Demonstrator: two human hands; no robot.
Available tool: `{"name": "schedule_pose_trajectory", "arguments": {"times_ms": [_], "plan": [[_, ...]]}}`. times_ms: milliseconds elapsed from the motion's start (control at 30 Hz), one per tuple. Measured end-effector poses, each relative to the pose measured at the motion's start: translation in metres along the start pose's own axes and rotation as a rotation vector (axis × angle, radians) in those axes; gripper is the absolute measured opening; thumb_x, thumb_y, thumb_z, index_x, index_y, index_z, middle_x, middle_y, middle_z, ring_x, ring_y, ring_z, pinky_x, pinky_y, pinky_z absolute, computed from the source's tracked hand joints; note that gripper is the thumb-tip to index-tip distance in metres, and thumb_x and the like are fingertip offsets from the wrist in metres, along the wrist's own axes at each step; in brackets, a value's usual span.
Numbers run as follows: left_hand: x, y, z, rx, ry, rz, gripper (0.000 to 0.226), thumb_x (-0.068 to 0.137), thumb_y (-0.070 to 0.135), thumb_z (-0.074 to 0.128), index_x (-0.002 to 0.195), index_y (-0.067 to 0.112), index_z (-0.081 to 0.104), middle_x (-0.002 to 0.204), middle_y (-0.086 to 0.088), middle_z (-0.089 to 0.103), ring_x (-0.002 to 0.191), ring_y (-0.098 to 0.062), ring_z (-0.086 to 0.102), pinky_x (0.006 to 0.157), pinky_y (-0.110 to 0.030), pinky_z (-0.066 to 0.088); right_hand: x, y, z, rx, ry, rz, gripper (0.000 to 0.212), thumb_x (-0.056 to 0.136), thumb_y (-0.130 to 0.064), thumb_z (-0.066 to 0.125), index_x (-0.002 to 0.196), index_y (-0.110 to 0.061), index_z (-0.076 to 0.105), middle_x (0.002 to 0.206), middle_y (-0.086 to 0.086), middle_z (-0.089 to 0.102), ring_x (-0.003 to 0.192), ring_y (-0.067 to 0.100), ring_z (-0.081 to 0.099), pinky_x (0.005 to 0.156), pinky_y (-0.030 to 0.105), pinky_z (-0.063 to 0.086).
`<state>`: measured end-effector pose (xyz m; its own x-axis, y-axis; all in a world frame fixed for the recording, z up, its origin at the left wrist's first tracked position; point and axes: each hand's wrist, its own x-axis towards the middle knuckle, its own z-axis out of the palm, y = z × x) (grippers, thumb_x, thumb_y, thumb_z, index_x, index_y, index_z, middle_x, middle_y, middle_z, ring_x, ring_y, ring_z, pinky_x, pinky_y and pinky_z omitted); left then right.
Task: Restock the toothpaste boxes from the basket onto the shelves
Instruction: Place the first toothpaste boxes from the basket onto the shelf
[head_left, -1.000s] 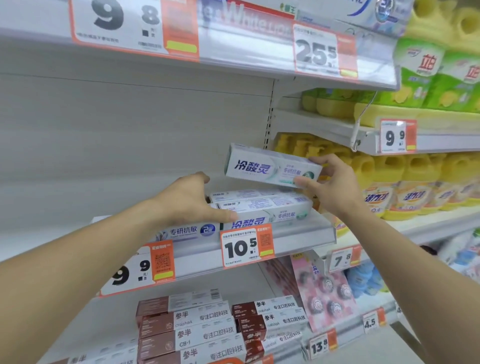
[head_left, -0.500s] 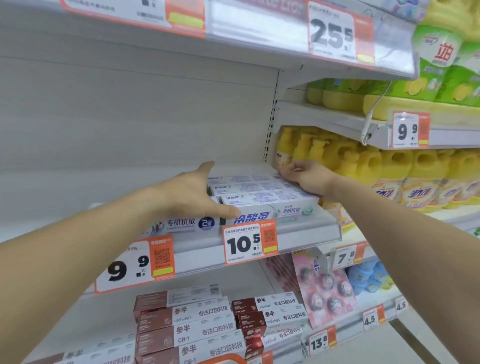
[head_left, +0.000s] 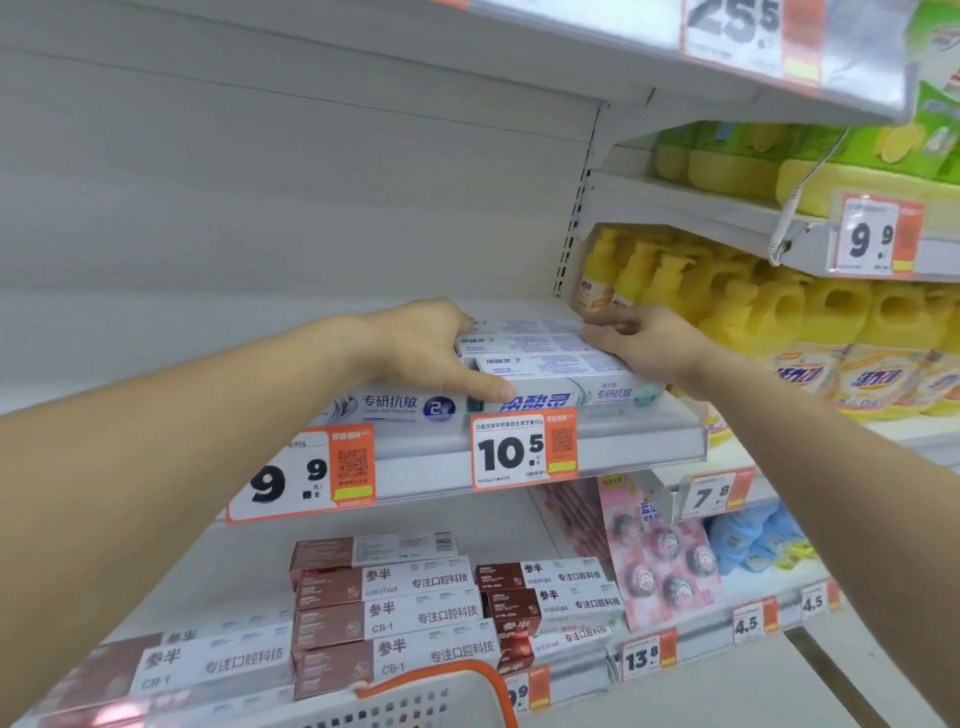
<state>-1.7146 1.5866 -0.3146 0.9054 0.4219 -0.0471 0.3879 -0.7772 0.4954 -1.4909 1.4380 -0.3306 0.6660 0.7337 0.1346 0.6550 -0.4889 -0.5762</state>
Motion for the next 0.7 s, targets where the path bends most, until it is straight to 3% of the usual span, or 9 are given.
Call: {"name": "schedule_pose_trajectory", "arguments": {"times_ms": [133,200,267,367,433,533,633,700], "plan": [[0.0,0.001,0.003,0.073,-0.016,0.022,0.063,0.079,0.063,0.071,0.122,0.018,0.061,0.111,0.004,0.07,0.099,-0.015,0.065,0.092,-0.033,0.052,-0.002,0.001,0.002,-0.009,-0.004,-0.028,0.043,0.099,-0.039,0.057,0.138,-0.019,0.06,0.145,0.004,0.055,0.129,0.023,0.053,0.11,0.035,0.042],[0.002,0.003,0.005,0.164,-0.012,0.003,0.059,0.084,0.062,0.067,0.116,0.013,0.06,0.108,-0.002,0.069,0.098,-0.022,0.065,0.091,-0.04,0.053,-0.008,-0.003,0.002,-0.143,0.001,-0.034,0.045,0.103,-0.038,0.049,0.143,-0.017,0.054,0.146,0.008,0.054,0.132,0.028,0.05,0.108,0.032,0.039],[-0.003,0.009,0.007,0.249,0.043,-0.017,0.059,0.087,0.056,0.066,0.122,0.01,0.054,0.11,-0.006,0.068,0.105,-0.027,0.063,0.093,-0.045,0.052,-0.018,-0.008,0.003,-0.264,0.145,-0.072,0.045,0.103,-0.038,0.048,0.141,-0.015,0.054,0.136,0.014,0.06,0.127,0.034,0.053,0.099,0.034,0.043],[-0.034,0.013,0.013,0.247,0.353,0.078,0.058,0.087,0.043,0.065,0.131,0.008,0.049,0.112,-0.008,0.067,0.116,-0.031,0.056,0.1,-0.045,0.045,-0.051,-0.026,0.011,-0.207,0.456,-0.269,0.03,0.096,-0.029,0.054,0.119,-0.014,0.065,0.108,0.012,0.062,0.102,0.022,0.058,0.087,0.034,0.046],[-0.073,0.012,0.022,0.09,0.609,0.277,0.039,0.088,0.03,0.06,0.121,0.009,0.058,0.114,-0.007,0.066,0.111,-0.027,0.056,0.097,-0.038,0.044,-0.088,-0.048,0.028,-0.089,0.527,-0.442,0.02,0.089,-0.019,0.056,0.105,-0.011,0.066,0.098,0.007,0.063,0.086,0.012,0.054,0.08,0.029,0.046],[-0.143,0.0,0.053,-0.112,0.703,0.385,0.011,0.087,0.017,0.059,0.096,0.012,0.063,0.088,0.004,0.065,0.082,-0.014,0.057,0.075,-0.029,0.045,-0.154,-0.086,0.072,0.129,0.352,-0.514,0.011,0.083,-0.01,0.057,0.091,-0.015,0.064,0.082,-0.005,0.065,0.069,0.008,0.058,0.067,0.019,0.045],[-0.197,-0.043,0.103,-0.201,0.531,0.227,0.005,0.084,0.018,0.058,0.088,0.018,0.061,0.066,0.011,0.059,0.063,-0.01,0.054,0.064,-0.031,0.048,-0.202,-0.105,0.139,0.064,0.006,-0.501,0.011,0.079,-0.013,0.059,0.086,-0.02,0.063,0.074,-0.013,0.061,0.066,0.011,0.058,0.063,0.023,0.042],[-0.227,-0.085,0.141,-0.188,0.37,0.042,0.004,0.085,0.019,0.058,0.087,0.02,0.061,0.066,0.009,0.062,0.063,-0.014,0.058,0.066,-0.036,0.052,-0.23,-0.102,0.191,-0.029,-0.268,-0.426,0.011,0.082,-0.014,0.062,0.091,-0.021,0.064,0.08,-0.007,0.067,0.071,0.016,0.06,0.067,0.028,0.044]]}}
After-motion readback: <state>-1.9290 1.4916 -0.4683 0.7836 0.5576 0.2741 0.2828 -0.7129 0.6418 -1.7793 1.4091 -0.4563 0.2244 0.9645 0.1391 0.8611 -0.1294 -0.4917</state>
